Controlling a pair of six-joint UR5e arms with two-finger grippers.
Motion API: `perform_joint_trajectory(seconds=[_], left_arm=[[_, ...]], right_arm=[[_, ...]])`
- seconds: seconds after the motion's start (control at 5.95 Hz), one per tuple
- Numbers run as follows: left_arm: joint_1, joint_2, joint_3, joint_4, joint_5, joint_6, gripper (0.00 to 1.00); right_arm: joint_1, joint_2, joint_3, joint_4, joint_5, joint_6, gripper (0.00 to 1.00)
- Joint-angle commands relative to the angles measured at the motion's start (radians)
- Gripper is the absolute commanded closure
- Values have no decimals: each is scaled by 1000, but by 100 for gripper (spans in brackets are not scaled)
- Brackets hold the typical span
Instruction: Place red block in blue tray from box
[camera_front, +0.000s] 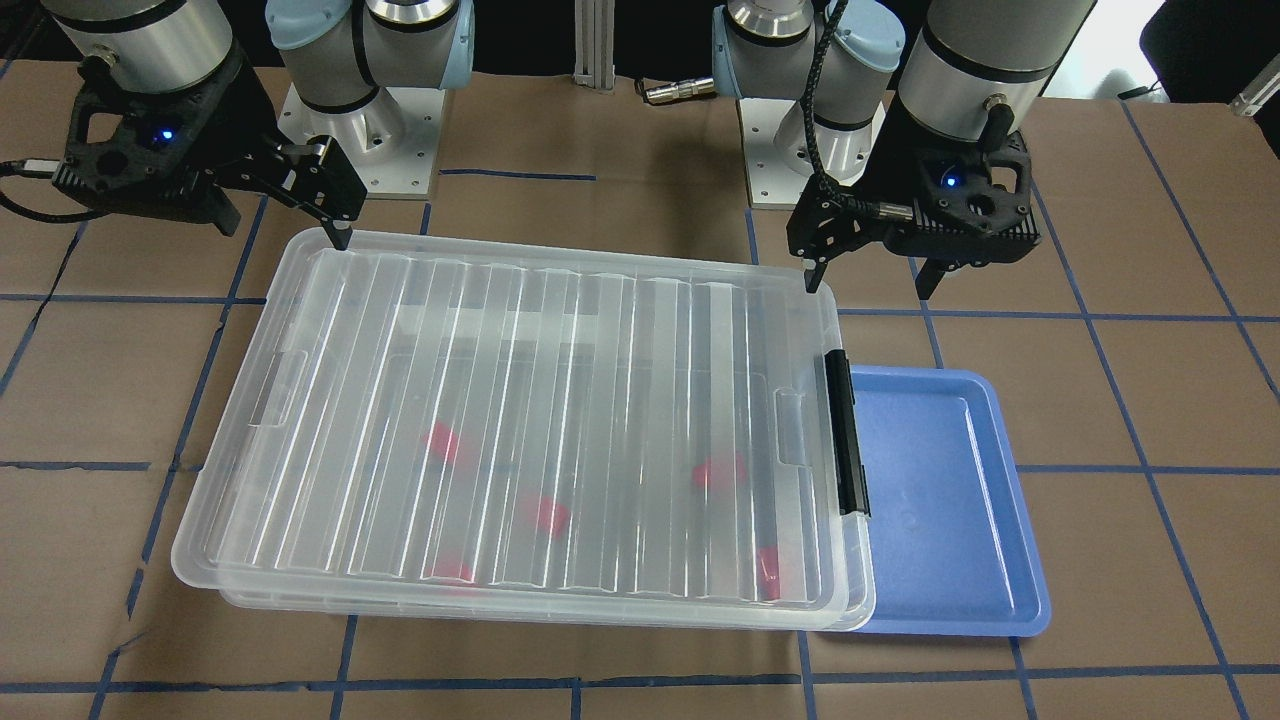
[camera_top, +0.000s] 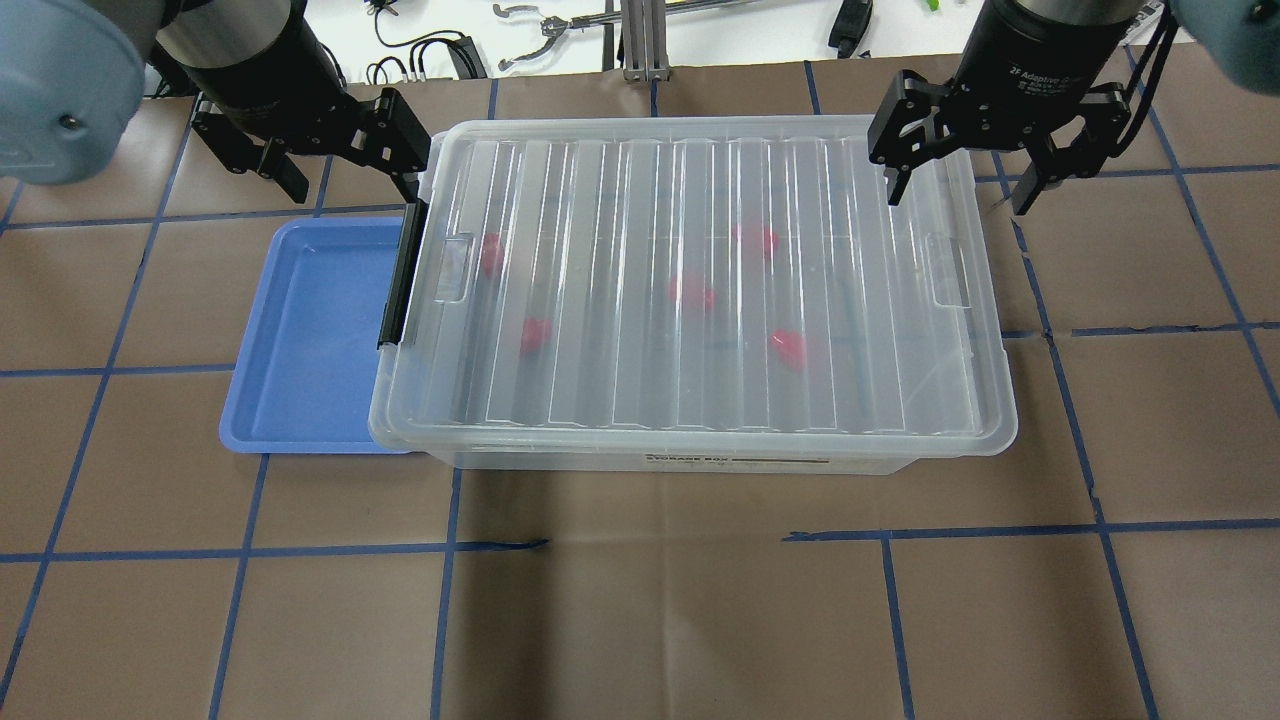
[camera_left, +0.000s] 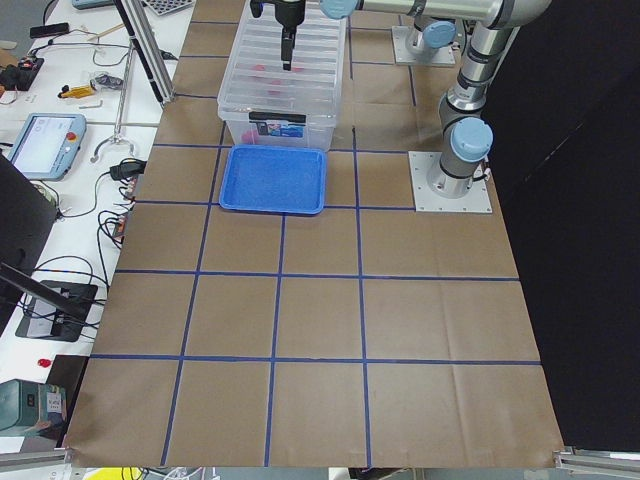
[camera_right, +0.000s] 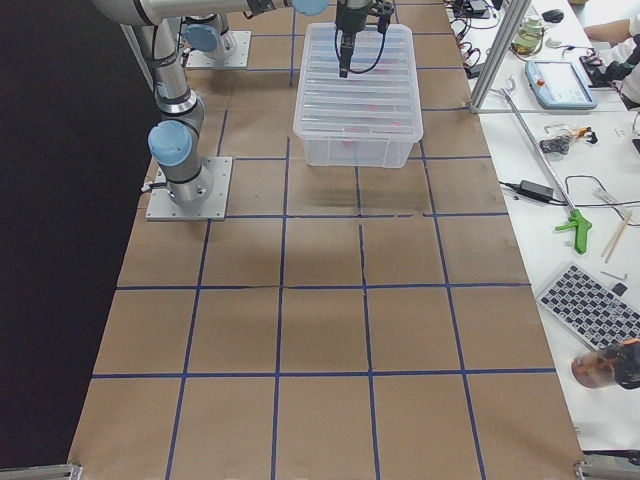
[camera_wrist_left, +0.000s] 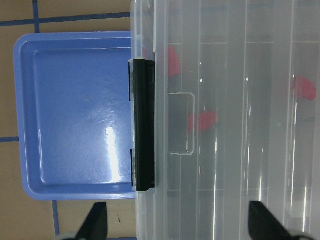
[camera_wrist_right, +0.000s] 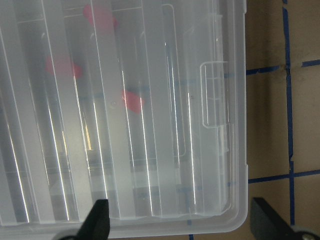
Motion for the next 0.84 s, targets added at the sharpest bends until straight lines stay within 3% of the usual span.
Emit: perform_joint_trajectory(seconds=[0.0, 0.67], left_arm=[[0, -5, 3, 0, 0, 0, 2], [2, 3, 1, 0, 0, 2, 2]], right_arm=[[0, -1, 0, -1, -2, 0, 0], [-2, 2, 2, 1, -8, -9, 0]])
